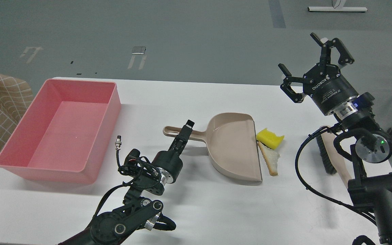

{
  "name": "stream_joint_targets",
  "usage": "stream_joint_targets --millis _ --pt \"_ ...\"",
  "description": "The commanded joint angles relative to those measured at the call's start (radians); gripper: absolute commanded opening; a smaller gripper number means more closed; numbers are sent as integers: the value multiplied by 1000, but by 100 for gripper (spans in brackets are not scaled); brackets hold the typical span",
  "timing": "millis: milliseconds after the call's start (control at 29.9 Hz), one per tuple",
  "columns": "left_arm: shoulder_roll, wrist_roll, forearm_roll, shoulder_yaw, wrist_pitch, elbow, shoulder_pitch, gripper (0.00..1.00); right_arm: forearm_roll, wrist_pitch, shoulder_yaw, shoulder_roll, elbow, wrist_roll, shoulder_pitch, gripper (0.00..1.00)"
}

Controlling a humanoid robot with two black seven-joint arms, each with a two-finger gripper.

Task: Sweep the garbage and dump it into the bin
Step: 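Grasp the dustpan handle with the left gripper, then move the right gripper down toward the wooden brush handle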

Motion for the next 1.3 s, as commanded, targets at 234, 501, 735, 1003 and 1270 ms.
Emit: stream_joint_targets --millis 234,501,735,1003,1270 --pt "0 0 -1 0 0 2 -2 46 -1 0 -1 0 2 -2 0 100" --pt "3 0 -1 2 0 17 0 41 -4 0 -1 0 8 -3 -2 100" --pt "5 0 -1 2 0 17 3 37 -7 0 -1 0 6 -18 -16 100" --pt "8 -2 1 2 0 17 8 38 -33 0 7 -67 11 -41 -17 100" --pt "2 -8 2 2 0 17 5 38 -125 0 12 -305 89 -26 -45 100"
